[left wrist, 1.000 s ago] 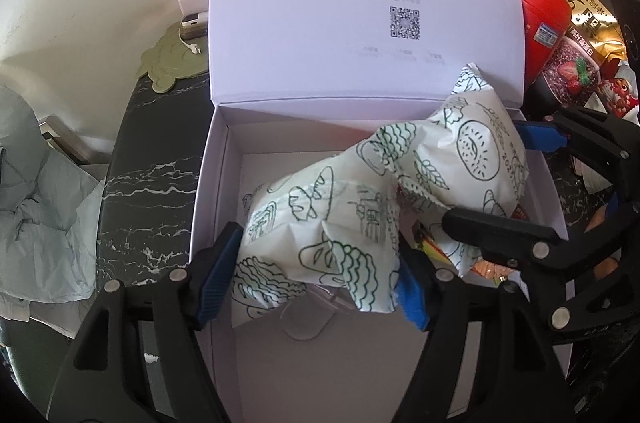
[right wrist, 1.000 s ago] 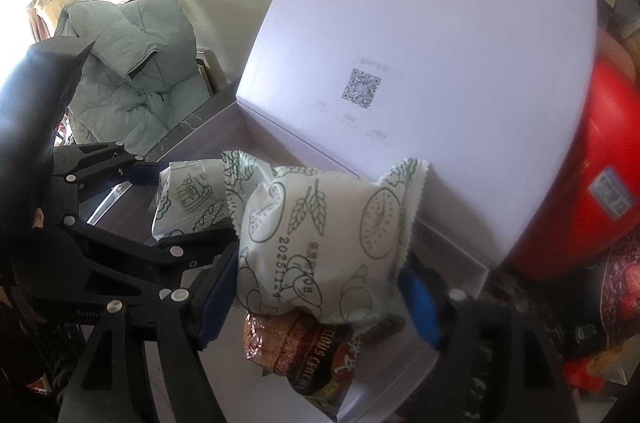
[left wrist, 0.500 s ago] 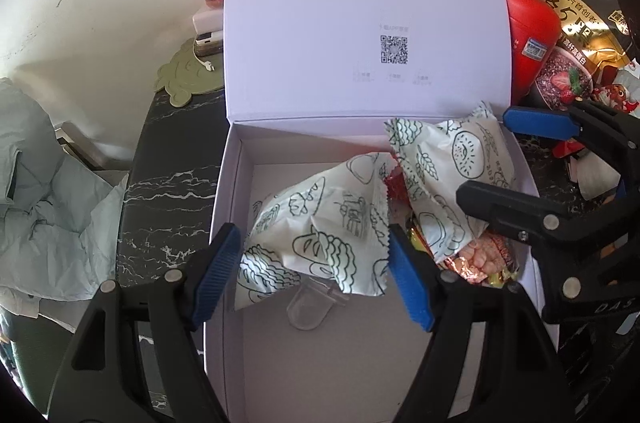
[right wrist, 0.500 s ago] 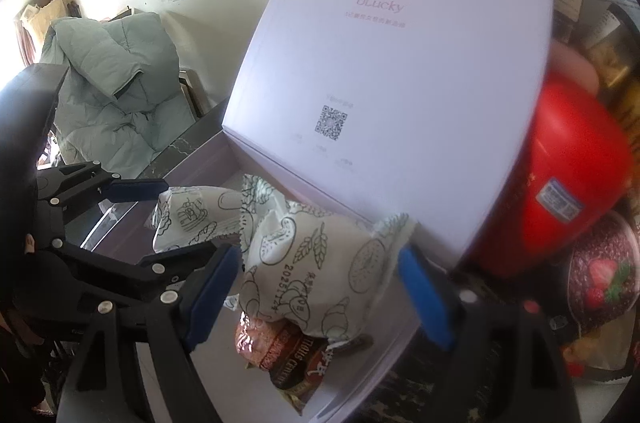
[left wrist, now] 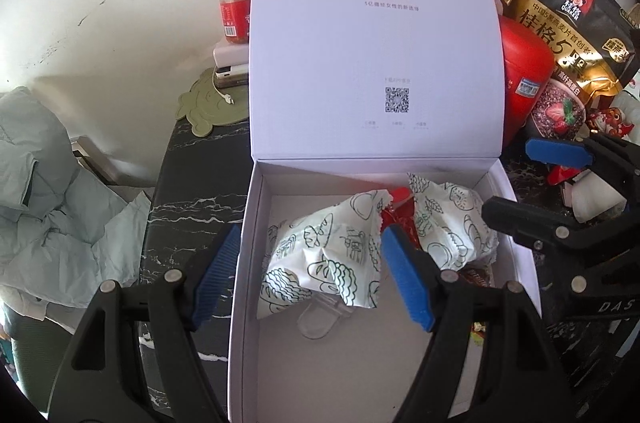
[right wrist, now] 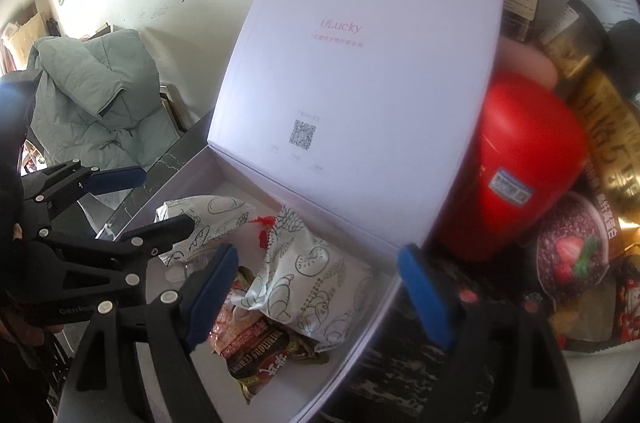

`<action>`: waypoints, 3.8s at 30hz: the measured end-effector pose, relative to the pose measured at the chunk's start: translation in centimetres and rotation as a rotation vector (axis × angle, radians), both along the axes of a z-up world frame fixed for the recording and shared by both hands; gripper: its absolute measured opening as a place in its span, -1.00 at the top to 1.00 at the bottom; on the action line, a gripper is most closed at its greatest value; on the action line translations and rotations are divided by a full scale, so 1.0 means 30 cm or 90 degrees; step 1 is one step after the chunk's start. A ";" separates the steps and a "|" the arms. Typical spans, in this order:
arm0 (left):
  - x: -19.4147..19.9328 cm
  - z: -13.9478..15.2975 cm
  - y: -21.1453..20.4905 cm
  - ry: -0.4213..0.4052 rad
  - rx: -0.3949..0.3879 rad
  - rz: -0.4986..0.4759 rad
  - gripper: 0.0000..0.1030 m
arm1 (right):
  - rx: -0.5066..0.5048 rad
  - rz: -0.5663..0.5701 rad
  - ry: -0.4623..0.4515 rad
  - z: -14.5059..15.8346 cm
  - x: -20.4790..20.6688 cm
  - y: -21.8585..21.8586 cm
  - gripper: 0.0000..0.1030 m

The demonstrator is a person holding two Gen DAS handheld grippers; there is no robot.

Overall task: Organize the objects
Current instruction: 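Open both grippers releasing the bread packets into the box, then withdraw both grippers from the box toward the red snack packets on the table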

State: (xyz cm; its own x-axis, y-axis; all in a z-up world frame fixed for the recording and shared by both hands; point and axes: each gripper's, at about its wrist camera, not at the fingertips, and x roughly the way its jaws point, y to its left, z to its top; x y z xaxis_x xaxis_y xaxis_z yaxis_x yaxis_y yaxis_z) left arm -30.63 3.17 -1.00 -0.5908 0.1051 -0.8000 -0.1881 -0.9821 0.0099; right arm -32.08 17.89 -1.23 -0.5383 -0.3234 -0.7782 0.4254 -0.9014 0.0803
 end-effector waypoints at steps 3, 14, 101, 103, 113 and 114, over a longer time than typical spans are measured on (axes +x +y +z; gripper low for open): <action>0.019 0.034 -0.006 0.013 -0.002 0.006 -0.41 | -0.006 -0.010 0.008 0.035 0.017 0.008 -0.62; 0.152 0.181 -0.027 0.056 -0.006 0.025 -0.42 | -0.016 -0.018 0.052 0.192 0.150 0.020 -0.62; 0.990 -0.035 0.036 -0.048 0.007 0.041 -0.94 | -0.022 -0.001 -0.022 -0.048 0.971 0.183 -0.82; 0.992 -0.063 0.032 -0.059 0.009 0.044 -0.94 | -0.021 0.000 -0.030 -0.069 0.971 0.180 -0.82; 0.939 -0.164 -0.012 -0.093 0.040 0.055 -0.94 | -0.037 0.015 -0.085 -0.183 0.908 0.132 -0.82; 0.929 -0.168 -0.017 -0.094 0.039 0.057 -0.94 | -0.037 0.015 -0.087 -0.190 0.899 0.126 -0.82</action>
